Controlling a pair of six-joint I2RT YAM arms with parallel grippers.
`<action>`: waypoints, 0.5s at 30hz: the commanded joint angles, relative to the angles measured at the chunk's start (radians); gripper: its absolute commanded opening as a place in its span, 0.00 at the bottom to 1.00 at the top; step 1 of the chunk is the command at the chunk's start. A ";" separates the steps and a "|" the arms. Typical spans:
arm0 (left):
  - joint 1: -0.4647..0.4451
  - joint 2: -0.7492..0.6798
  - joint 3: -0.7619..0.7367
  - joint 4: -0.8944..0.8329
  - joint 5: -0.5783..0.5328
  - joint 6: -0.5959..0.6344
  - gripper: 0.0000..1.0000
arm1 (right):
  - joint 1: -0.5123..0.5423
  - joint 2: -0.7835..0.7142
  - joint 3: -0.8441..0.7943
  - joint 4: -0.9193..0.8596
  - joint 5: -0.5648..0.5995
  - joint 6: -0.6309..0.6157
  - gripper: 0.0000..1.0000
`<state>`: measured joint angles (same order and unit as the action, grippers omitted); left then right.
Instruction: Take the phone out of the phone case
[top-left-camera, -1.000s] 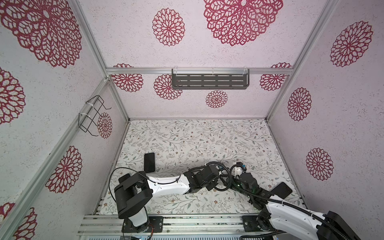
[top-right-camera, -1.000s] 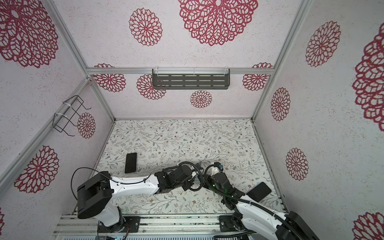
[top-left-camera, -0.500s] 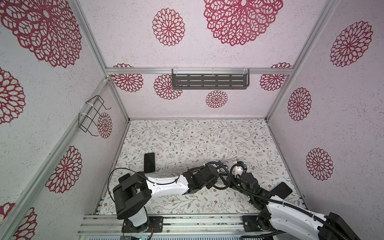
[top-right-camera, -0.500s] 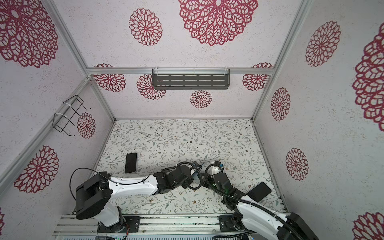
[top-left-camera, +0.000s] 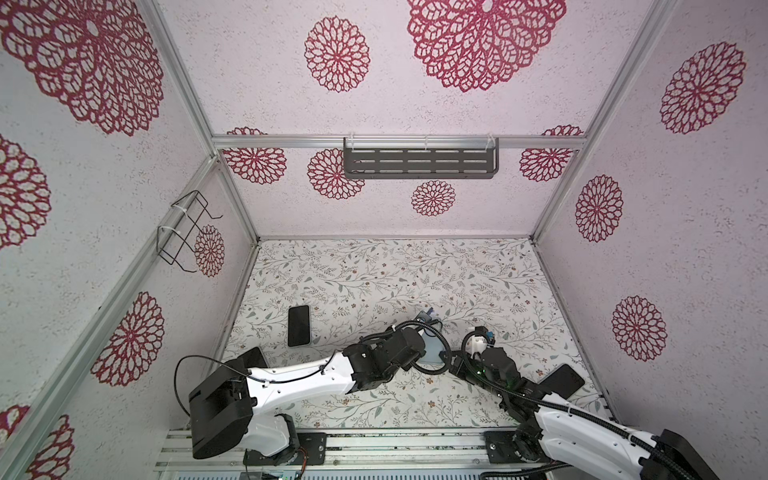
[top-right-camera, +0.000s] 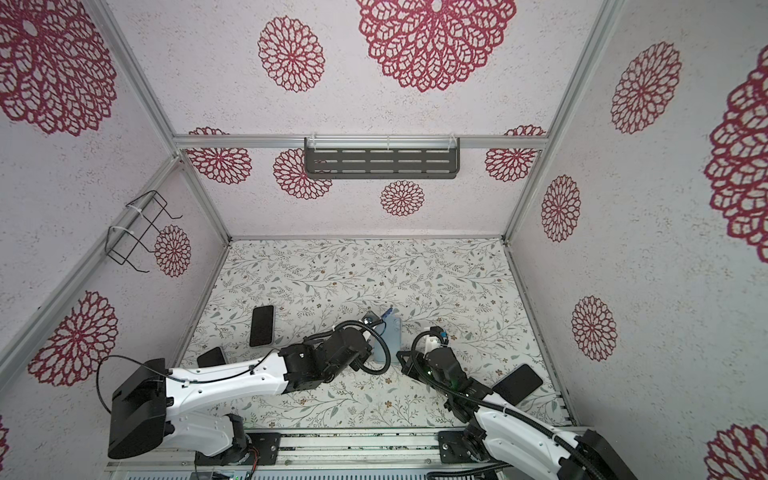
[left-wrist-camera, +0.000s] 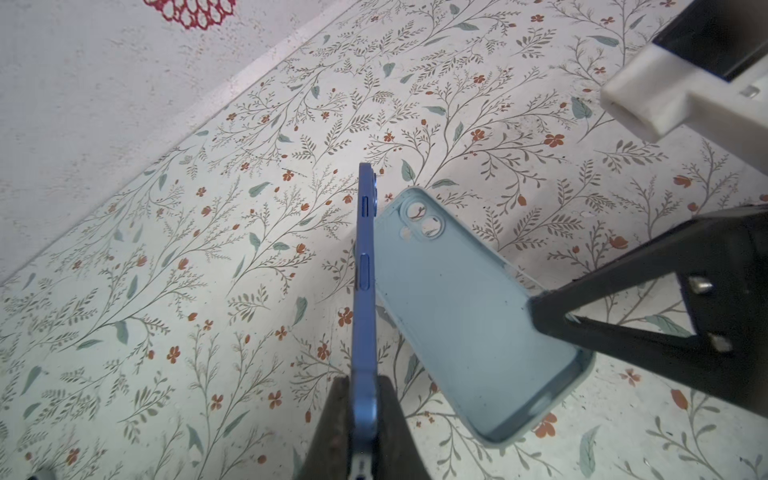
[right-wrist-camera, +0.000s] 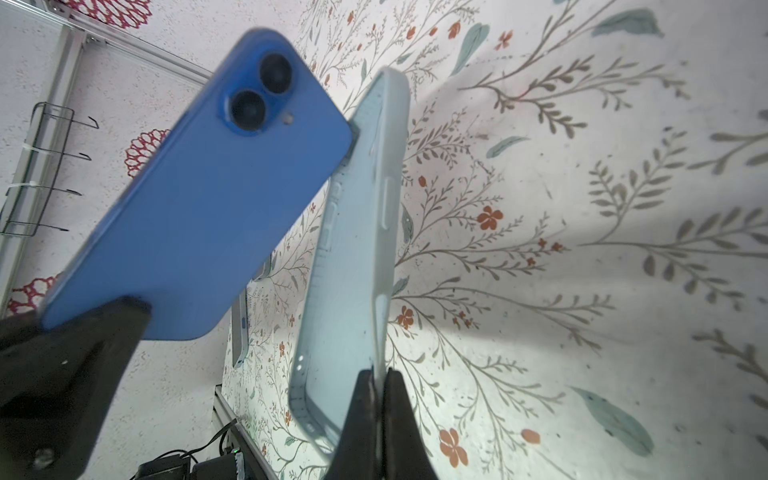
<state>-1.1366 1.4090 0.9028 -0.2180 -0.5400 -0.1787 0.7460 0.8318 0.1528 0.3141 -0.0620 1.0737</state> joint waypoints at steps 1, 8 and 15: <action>-0.015 -0.041 -0.012 -0.061 -0.088 -0.026 0.03 | -0.009 -0.017 -0.001 -0.011 0.019 0.009 0.00; -0.019 -0.010 0.004 -0.217 -0.216 -0.079 0.03 | -0.047 -0.037 0.014 -0.063 -0.014 -0.010 0.00; -0.023 0.085 0.038 -0.271 -0.277 -0.073 0.03 | -0.062 -0.002 0.033 -0.061 -0.061 -0.029 0.00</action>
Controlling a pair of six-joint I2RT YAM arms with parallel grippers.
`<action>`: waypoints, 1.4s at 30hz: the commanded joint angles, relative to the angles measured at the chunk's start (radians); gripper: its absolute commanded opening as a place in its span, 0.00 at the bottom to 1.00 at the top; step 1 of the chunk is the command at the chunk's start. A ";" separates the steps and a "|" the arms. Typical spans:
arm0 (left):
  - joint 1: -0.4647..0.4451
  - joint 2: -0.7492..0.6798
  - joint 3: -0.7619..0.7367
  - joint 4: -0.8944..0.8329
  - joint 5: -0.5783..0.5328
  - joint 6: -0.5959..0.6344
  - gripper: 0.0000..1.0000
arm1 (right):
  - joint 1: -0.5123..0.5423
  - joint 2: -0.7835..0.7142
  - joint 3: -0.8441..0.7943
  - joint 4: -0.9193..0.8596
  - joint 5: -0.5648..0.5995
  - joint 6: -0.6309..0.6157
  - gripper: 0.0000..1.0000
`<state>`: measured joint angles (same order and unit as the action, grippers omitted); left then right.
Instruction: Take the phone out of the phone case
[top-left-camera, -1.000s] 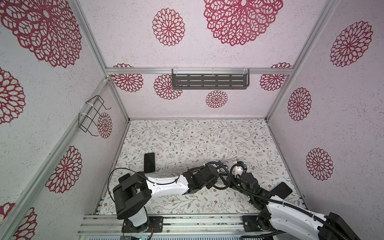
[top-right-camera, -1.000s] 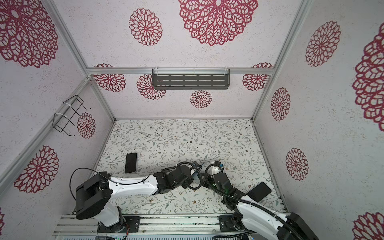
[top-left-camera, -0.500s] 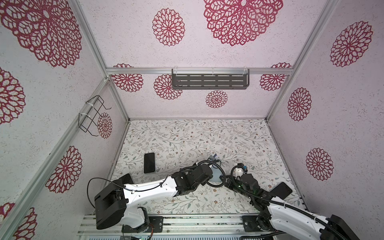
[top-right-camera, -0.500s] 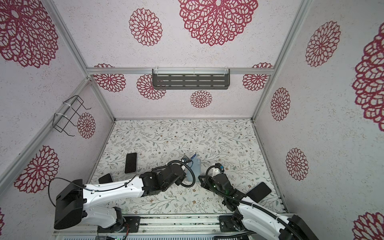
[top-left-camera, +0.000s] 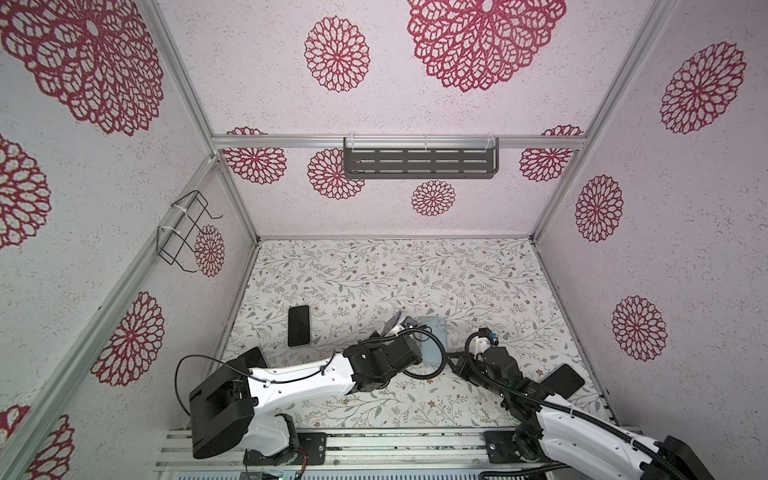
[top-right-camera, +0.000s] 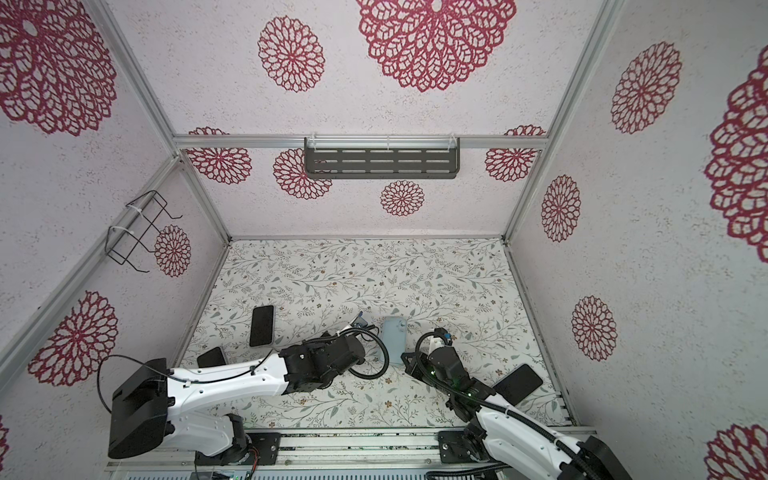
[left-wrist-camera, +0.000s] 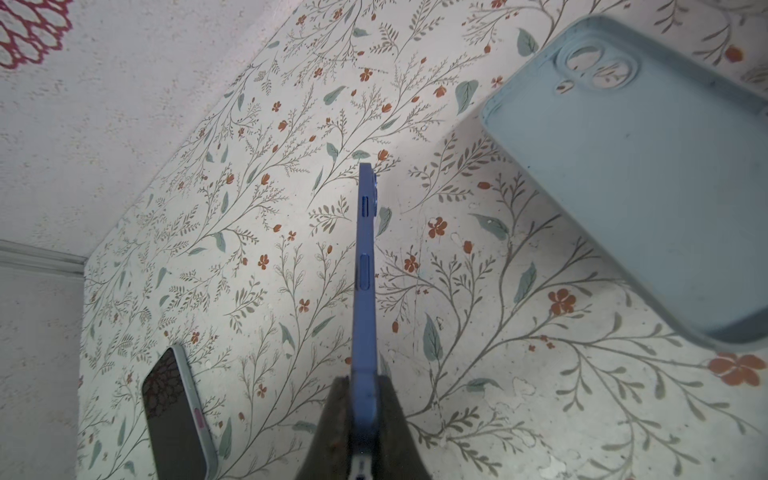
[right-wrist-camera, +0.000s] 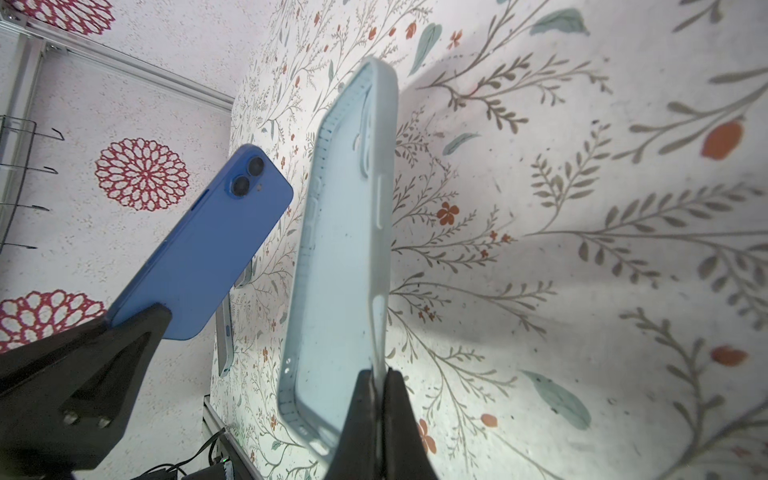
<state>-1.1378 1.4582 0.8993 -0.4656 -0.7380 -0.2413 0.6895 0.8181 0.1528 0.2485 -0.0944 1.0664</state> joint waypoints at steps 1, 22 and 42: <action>-0.024 0.056 0.053 -0.030 -0.095 -0.008 0.02 | -0.007 0.018 0.035 0.009 -0.034 -0.024 0.00; -0.137 0.351 0.178 -0.125 -0.155 -0.076 0.08 | -0.024 0.179 0.089 0.026 -0.106 -0.075 0.00; -0.203 0.564 0.262 -0.143 -0.138 -0.187 0.20 | -0.042 0.245 0.100 0.016 -0.108 -0.109 0.00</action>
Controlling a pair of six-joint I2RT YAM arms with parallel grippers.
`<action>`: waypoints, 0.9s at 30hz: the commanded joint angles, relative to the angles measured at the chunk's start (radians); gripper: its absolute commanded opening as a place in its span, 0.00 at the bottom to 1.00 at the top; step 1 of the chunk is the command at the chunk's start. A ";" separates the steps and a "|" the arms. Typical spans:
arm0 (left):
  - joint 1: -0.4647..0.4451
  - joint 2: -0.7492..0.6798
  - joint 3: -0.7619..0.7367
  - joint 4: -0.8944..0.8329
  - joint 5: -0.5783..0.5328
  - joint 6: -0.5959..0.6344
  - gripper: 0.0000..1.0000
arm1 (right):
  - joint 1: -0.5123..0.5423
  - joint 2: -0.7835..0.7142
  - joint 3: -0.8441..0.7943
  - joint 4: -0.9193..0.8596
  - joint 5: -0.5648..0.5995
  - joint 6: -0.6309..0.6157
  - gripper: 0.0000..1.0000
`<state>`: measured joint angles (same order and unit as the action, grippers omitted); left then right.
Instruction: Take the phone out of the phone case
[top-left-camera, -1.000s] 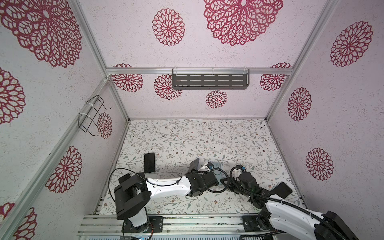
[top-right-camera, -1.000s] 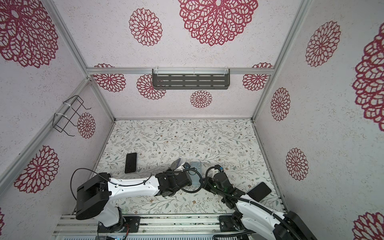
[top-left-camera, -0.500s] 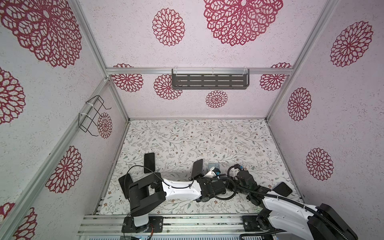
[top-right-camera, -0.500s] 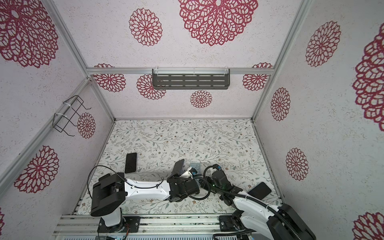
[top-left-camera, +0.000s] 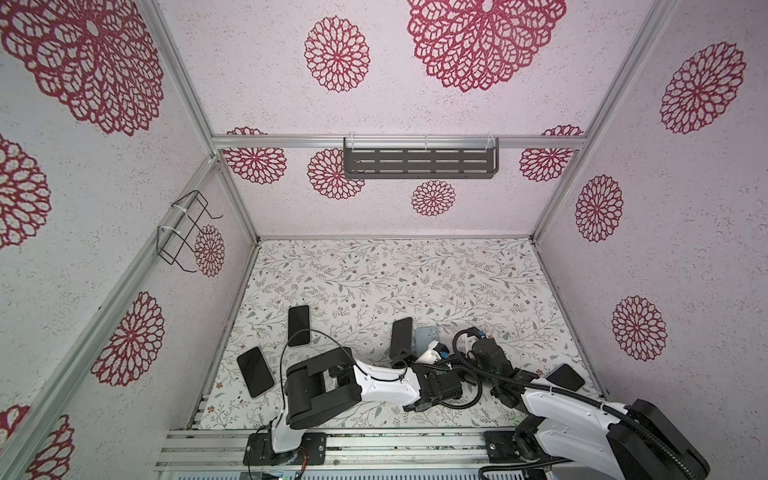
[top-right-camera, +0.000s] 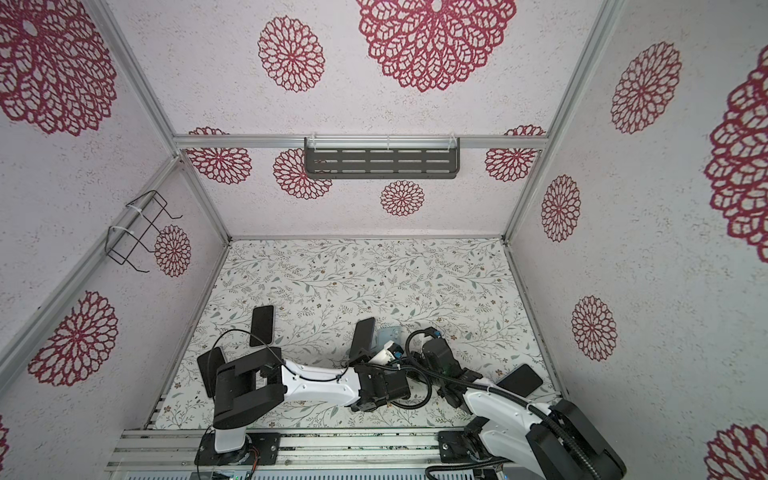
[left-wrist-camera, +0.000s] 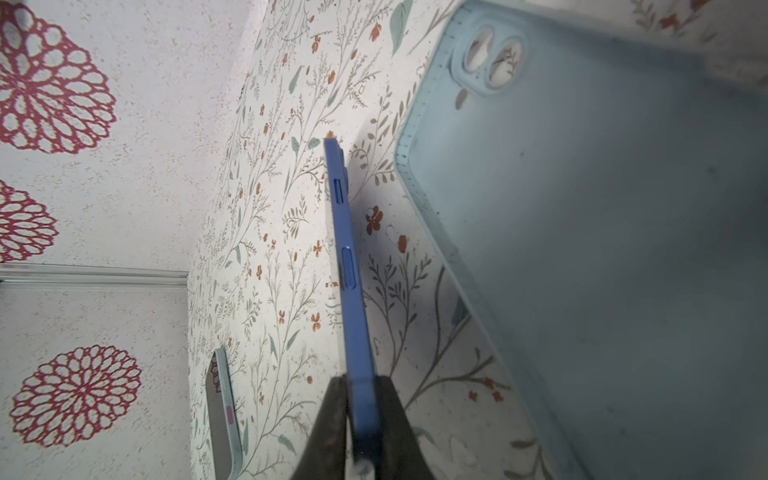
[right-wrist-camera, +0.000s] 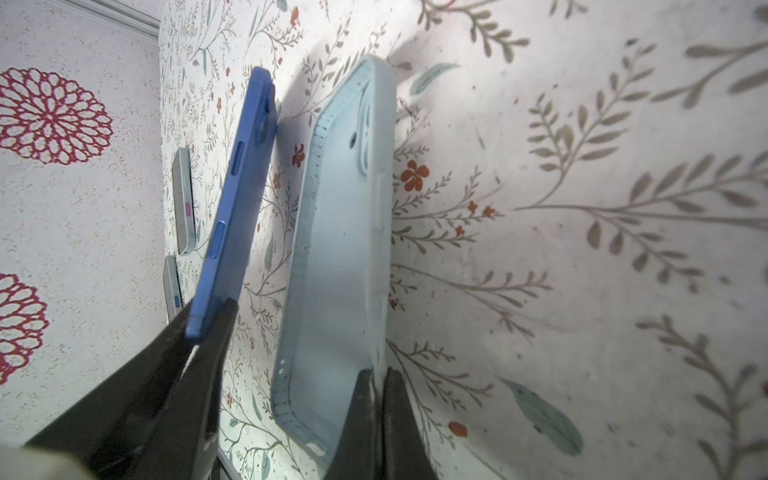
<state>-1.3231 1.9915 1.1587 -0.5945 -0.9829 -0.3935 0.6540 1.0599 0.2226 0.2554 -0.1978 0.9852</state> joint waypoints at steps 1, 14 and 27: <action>-0.019 0.032 0.002 -0.014 0.107 -0.039 0.21 | -0.007 0.003 0.029 0.010 -0.005 -0.029 0.00; -0.019 0.009 -0.010 -0.010 0.100 -0.097 0.63 | -0.008 -0.026 0.035 -0.082 0.067 -0.040 0.00; 0.046 -0.346 -0.147 0.048 0.091 -0.175 0.99 | 0.001 -0.015 0.021 -0.041 0.155 -0.014 0.00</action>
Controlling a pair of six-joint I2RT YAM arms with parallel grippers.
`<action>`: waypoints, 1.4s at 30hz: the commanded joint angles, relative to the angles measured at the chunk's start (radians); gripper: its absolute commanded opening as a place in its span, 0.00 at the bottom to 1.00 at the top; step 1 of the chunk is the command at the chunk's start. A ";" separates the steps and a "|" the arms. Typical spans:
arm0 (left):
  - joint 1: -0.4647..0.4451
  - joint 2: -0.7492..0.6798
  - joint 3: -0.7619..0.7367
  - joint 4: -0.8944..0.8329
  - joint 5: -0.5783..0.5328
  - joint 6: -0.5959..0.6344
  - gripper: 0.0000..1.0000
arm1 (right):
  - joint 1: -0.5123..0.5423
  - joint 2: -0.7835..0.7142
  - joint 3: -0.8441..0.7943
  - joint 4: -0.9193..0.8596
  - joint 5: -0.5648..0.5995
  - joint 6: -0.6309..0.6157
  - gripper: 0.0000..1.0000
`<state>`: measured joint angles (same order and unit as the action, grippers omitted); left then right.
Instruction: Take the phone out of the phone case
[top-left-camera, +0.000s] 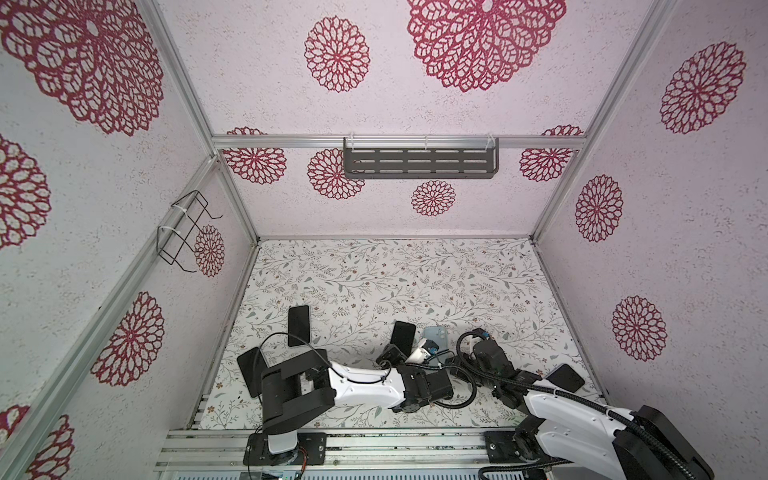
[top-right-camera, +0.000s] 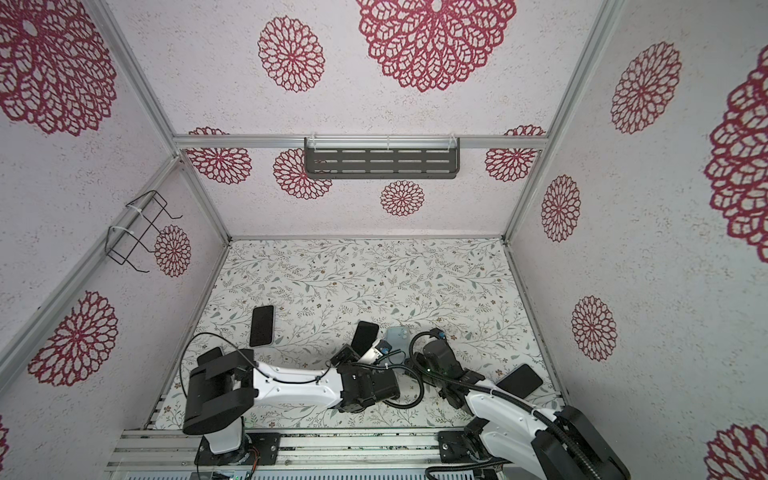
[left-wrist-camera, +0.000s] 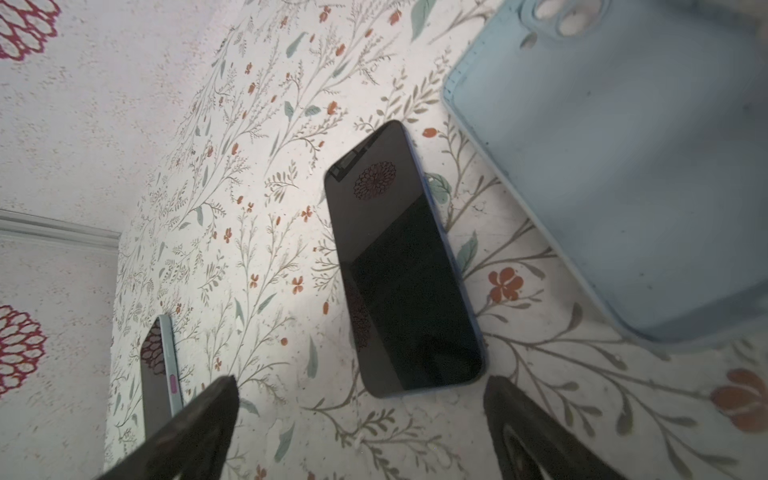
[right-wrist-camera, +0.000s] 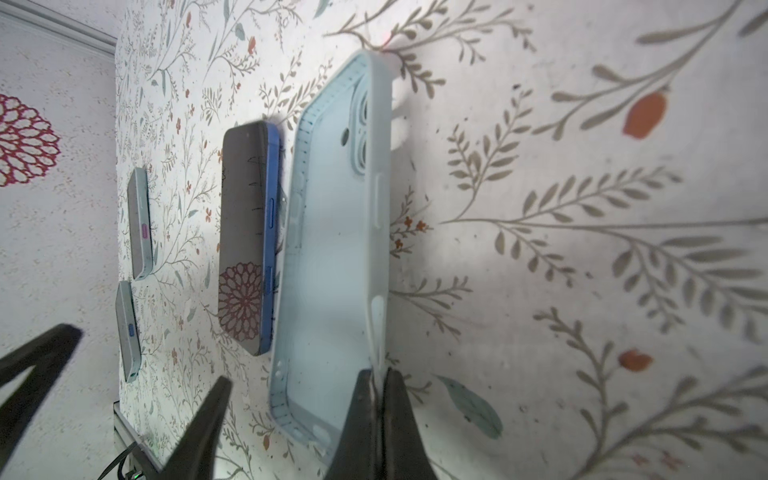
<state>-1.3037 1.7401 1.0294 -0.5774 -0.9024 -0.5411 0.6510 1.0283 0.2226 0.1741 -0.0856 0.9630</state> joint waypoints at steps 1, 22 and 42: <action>0.039 -0.135 -0.034 0.030 0.019 -0.035 0.97 | 0.008 0.031 0.025 0.049 0.047 0.009 0.00; 0.478 -0.859 -0.223 -0.199 0.182 -0.205 0.97 | 0.193 0.395 0.191 0.294 0.094 0.088 0.00; 0.563 -1.085 -0.200 -0.393 0.165 -0.274 0.97 | 0.414 0.898 0.738 0.261 0.085 0.136 0.00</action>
<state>-0.7532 0.6804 0.8162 -0.9264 -0.7261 -0.7918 1.0412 1.9118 0.9058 0.4515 -0.0025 1.0756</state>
